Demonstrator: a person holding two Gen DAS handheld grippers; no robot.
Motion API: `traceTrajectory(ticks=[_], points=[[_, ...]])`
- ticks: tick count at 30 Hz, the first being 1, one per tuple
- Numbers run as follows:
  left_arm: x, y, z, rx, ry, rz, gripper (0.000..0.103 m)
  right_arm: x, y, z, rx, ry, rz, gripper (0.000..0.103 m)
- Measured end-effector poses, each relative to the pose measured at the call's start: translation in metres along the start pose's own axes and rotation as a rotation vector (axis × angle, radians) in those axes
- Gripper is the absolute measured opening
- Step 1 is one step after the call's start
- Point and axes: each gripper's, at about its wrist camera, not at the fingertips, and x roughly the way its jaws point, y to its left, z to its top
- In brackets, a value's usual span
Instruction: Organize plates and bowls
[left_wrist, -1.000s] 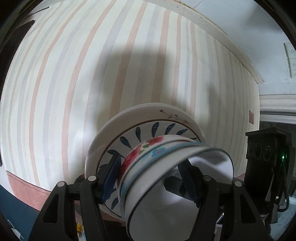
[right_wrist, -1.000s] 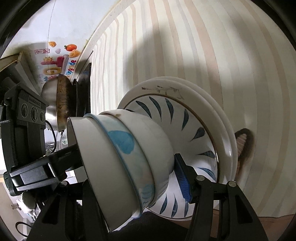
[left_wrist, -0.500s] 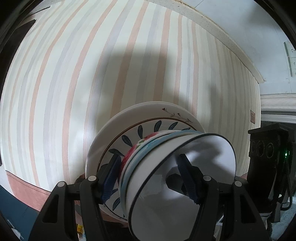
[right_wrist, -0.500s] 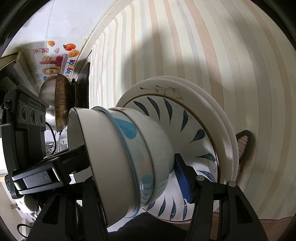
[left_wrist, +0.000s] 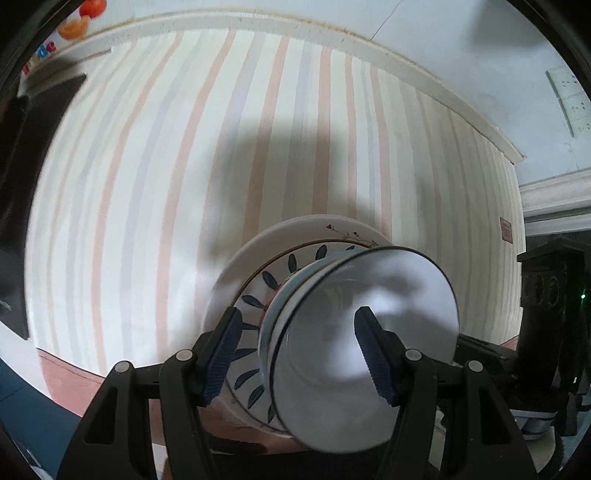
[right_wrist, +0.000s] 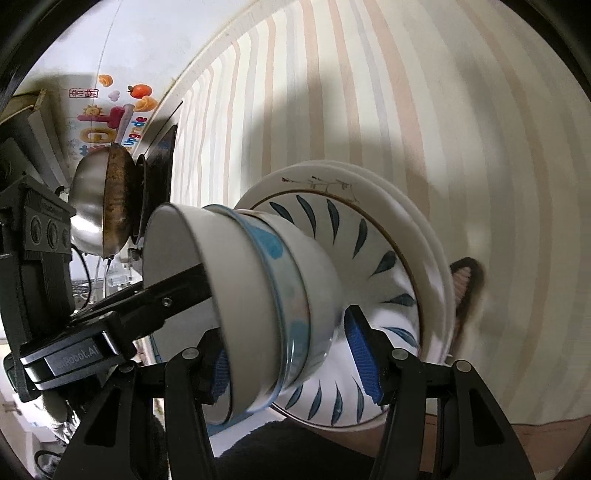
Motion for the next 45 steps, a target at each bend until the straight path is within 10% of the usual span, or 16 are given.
traceTrajectory(ticks=[15, 22, 45], points=[[-0.086, -0.011, -0.059, 0.117, -0.225, 0.097, 0.062, -0.085, 0.072, -0.074, -0.095, -0.256, -0.186, 0.080], [-0.129, -0.017, -0.100, 0.140, -0.353, 0.138, 0.089, -0.121, 0.108, -0.124, -0.148, -0.363, -0.281, 0.092], [-0.272, -0.040, -0.315, 0.100, -0.738, 0.228, 0.103, -0.246, 0.199, -0.370, -0.347, -0.764, -0.451, 0.100]])
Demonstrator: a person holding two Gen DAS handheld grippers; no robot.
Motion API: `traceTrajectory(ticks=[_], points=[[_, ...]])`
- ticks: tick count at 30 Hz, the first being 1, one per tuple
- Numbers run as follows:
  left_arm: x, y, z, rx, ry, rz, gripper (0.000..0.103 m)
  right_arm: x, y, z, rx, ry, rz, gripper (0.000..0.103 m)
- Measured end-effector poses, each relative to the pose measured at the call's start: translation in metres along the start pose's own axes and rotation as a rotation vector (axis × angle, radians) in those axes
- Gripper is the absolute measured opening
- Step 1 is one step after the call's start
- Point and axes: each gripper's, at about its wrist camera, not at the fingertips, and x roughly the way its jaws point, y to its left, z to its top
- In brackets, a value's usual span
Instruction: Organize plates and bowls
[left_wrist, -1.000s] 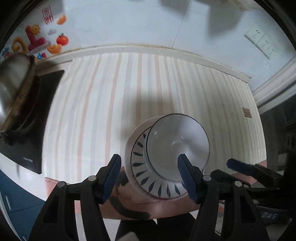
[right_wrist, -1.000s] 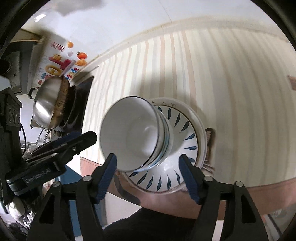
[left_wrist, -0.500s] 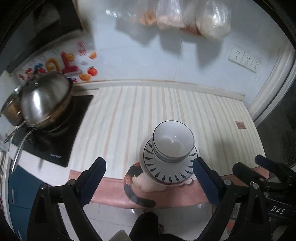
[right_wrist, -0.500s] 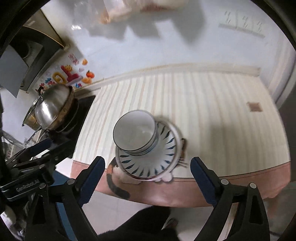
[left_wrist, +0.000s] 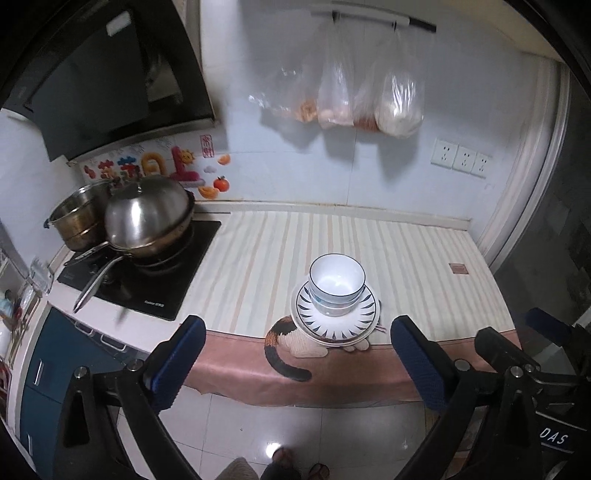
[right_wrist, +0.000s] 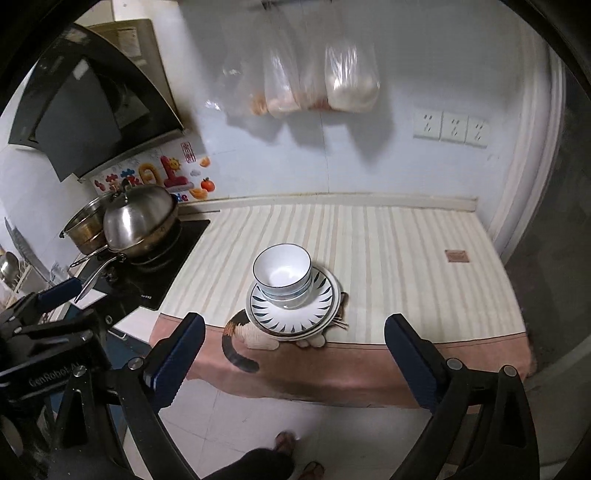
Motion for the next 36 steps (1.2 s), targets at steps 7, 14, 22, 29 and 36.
traceTrajectory(ticks=[7, 14, 22, 29, 36], points=[[-0.035, 0.007, -0.018, -0.008, -0.038, 0.005, 0.103, -0.052, 0.002, -0.018, 0.025, -0.056, -0.022, 0.100], [-0.051, 0.015, -0.028, 0.000, -0.065, 0.029, 0.103, -0.080, 0.004, -0.031, 0.038, -0.091, -0.060, 0.101], [-0.055, 0.021, -0.034, -0.004, -0.060, 0.024, 0.103, -0.080, 0.010, -0.035, 0.025, -0.075, -0.067, 0.101], [-0.050, 0.029, -0.033, -0.007, -0.046, 0.019, 0.103, -0.076, 0.021, -0.030, 0.003, -0.083, -0.076, 0.101], [-0.049, 0.036, -0.028, 0.002, -0.057, 0.020, 0.103, -0.073, 0.031, -0.025, -0.007, -0.093, -0.080, 0.101]])
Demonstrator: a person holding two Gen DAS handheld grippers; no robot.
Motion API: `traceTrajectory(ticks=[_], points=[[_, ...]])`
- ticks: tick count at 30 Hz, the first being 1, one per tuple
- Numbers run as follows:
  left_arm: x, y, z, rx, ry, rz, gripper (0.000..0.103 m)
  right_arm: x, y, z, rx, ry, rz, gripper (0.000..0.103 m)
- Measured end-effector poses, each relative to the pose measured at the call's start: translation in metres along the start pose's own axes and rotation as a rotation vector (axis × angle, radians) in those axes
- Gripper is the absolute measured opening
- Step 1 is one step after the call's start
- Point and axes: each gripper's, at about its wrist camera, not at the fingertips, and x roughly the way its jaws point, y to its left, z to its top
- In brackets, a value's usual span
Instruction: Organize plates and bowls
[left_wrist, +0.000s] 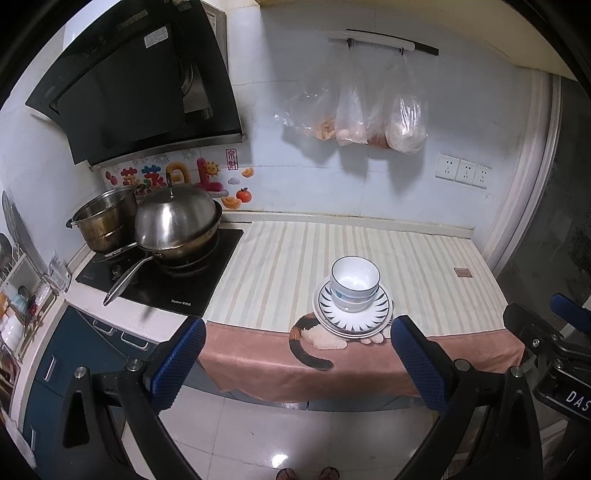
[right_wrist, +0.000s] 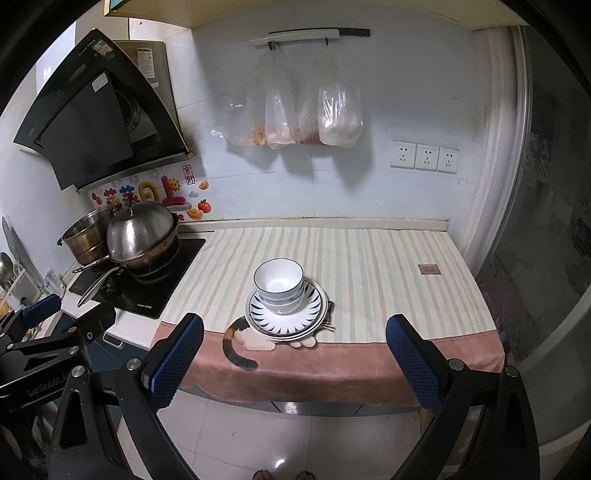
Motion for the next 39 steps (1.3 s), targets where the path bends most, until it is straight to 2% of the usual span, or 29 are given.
traceTrajectory(ticks=[9, 39], points=[[0.000, 0.006, 0.002, -0.001, -0.004, -0.008, 0.103, 0.000, 0.007, 0.002, -0.002, -0.011, -0.009, 0.101], [0.005, 0.022, -0.006, -0.019, 0.012, -0.009, 0.103, 0.014, 0.024, -0.003, -0.019, 0.036, -0.014, 0.101]])
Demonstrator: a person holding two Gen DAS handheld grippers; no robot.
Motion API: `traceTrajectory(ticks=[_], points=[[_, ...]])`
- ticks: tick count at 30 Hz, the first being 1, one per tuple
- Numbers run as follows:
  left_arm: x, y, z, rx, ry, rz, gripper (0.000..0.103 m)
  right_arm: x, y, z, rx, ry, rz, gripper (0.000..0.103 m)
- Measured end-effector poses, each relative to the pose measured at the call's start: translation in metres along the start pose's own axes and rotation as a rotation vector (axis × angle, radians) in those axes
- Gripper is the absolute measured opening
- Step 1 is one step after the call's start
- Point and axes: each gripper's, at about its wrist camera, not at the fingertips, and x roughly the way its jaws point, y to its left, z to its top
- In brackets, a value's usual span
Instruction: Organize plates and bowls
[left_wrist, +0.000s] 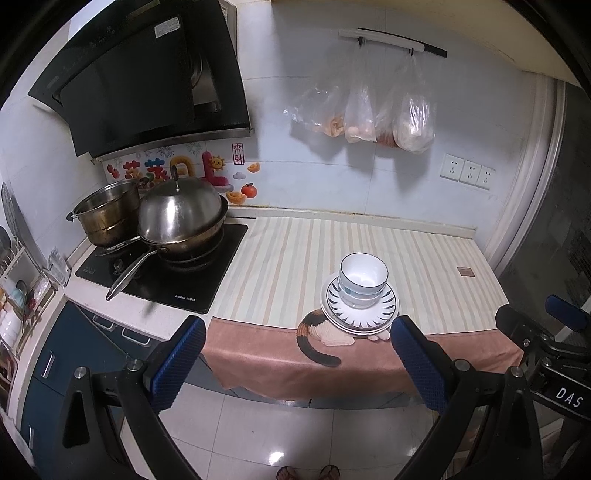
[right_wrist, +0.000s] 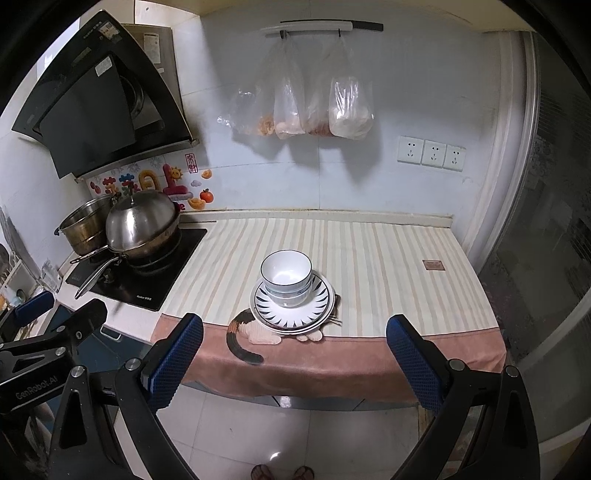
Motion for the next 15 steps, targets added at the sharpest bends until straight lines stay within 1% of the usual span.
traceTrajectory(ticks=[8, 15], points=[[0.0010, 0.0014, 0.0000, 0.002, 0.000, 0.001, 0.103, -0.0002, 0.0010, -0.0012, 0.013, -0.002, -0.007, 0.102], [0.0023, 0.0049, -0.0004, 0.001, -0.002, 0.001, 0.103, -0.0033, 0.0000, -0.0001, 0.031, -0.024, -0.026, 0.102]])
